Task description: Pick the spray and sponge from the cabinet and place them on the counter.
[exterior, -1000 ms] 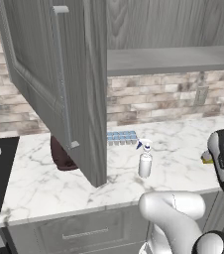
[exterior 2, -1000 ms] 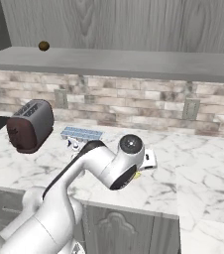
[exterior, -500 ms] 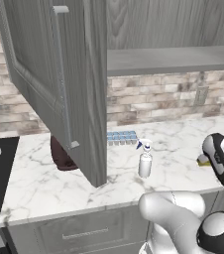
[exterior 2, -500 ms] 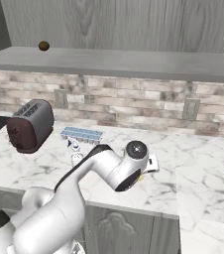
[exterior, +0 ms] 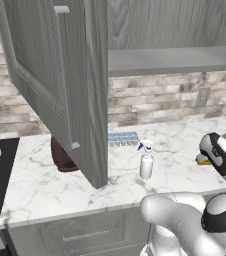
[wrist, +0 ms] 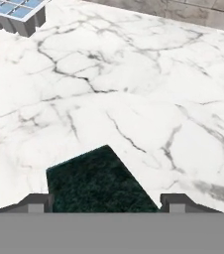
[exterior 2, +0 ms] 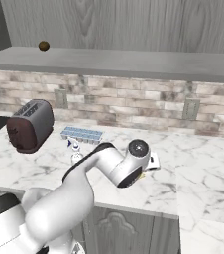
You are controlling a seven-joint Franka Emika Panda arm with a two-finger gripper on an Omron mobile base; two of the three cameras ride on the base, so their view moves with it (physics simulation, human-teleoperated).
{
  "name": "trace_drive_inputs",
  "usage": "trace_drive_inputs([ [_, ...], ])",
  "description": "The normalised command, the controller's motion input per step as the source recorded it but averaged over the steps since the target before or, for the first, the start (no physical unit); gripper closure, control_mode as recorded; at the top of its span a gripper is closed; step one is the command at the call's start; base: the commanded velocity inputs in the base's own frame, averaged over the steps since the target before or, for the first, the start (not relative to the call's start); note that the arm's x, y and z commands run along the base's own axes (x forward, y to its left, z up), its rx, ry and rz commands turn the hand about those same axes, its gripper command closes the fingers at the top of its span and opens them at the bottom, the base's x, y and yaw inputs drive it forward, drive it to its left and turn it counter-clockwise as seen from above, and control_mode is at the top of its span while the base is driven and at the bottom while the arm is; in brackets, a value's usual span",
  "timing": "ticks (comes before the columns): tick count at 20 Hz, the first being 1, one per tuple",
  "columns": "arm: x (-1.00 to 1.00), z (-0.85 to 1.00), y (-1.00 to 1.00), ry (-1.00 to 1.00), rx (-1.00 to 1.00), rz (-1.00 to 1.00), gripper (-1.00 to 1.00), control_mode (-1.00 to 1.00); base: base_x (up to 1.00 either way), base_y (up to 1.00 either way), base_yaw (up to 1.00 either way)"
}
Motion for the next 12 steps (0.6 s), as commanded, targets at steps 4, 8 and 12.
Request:
trace_drive_inputs([
  [4,0.18,-0.27,-0.07,-0.02,0.04,0.0,1.0,-1.0,0.0,0.0,0.0],
  [8,0.19,-0.26,-0.01,-0.02,0.04,0.0,1.0,-1.0,0.0,0.0,0.0],
  [12,0.19,-0.2,0.0,-0.01,0.03,0.0,1.0,-1.0,0.0,0.0,0.0],
])
